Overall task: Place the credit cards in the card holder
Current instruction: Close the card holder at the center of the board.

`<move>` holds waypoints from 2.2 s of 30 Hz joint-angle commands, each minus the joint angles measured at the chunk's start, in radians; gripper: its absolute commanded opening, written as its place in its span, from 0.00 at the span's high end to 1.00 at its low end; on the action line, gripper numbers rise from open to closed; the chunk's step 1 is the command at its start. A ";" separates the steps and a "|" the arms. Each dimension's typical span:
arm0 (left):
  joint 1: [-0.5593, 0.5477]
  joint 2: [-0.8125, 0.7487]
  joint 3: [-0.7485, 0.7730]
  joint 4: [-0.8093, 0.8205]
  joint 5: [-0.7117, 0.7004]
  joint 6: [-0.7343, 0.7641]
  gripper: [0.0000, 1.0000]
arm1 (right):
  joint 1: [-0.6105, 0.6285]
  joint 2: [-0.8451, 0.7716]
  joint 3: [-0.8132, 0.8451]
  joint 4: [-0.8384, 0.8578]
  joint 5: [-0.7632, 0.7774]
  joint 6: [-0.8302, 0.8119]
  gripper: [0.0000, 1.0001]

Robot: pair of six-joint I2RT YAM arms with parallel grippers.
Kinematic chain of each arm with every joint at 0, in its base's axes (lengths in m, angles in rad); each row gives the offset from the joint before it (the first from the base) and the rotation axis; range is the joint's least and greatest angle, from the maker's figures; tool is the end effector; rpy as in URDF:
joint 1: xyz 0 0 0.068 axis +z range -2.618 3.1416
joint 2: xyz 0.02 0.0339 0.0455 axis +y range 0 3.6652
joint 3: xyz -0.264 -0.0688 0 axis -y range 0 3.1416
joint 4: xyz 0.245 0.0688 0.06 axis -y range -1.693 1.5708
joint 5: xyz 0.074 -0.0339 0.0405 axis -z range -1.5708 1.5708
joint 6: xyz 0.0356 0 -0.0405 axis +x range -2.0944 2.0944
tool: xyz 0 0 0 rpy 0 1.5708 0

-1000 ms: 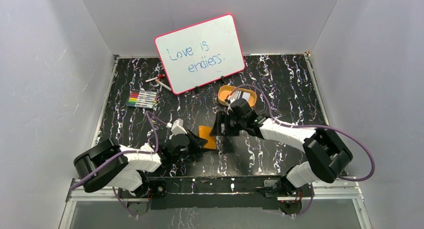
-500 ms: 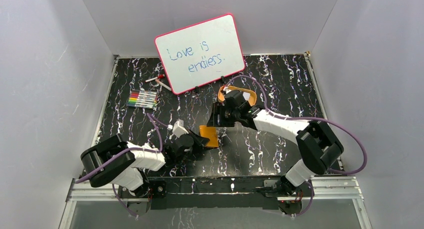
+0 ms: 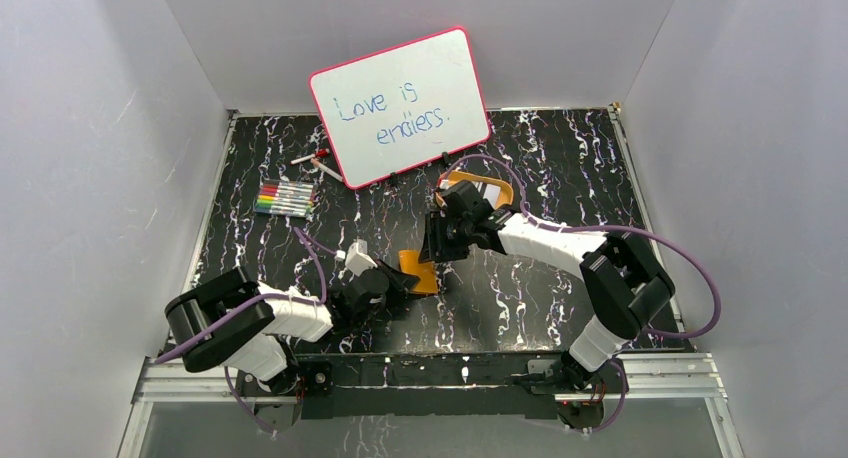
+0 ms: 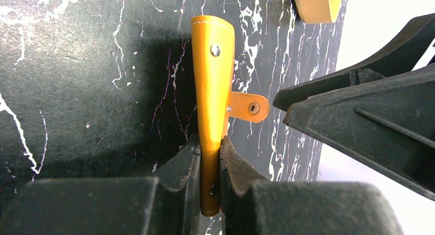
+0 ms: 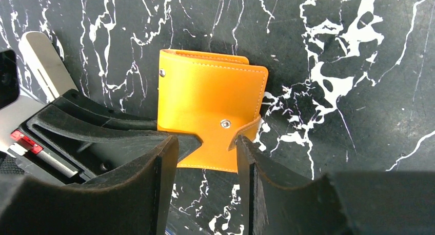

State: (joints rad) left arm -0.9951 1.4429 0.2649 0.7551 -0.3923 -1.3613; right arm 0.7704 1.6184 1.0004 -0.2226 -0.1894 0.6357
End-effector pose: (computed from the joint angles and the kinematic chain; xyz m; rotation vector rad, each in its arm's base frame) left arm 0.1383 -0.1880 0.1281 -0.6564 2.0431 -1.1096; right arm 0.2391 0.2414 0.2030 -0.2671 2.5678 0.8245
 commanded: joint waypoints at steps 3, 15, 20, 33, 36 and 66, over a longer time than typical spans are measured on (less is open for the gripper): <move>-0.001 0.027 -0.027 -0.172 -0.076 0.044 1.00 | 0.011 0.001 0.040 -0.044 0.010 -0.027 0.52; -0.001 0.016 -0.032 -0.175 -0.077 0.041 1.00 | 0.011 0.048 0.064 -0.037 0.022 -0.023 0.56; -0.001 0.021 -0.031 -0.174 -0.076 0.039 1.00 | 0.010 0.051 0.061 -0.039 0.025 -0.025 0.65; -0.001 0.017 -0.035 -0.174 -0.076 0.039 1.00 | 0.011 0.049 0.064 -0.065 0.051 -0.037 0.59; -0.001 0.016 -0.035 -0.173 -0.076 0.040 1.00 | 0.011 0.051 0.069 -0.075 0.056 -0.043 0.60; -0.001 0.024 -0.039 -0.175 -0.074 0.029 1.00 | 0.011 0.000 0.019 -0.012 0.021 -0.040 0.99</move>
State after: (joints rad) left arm -0.9974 1.4422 0.2634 0.7525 -0.4007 -1.3731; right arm 0.7757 1.6627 1.0199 -0.2890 -0.1455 0.5945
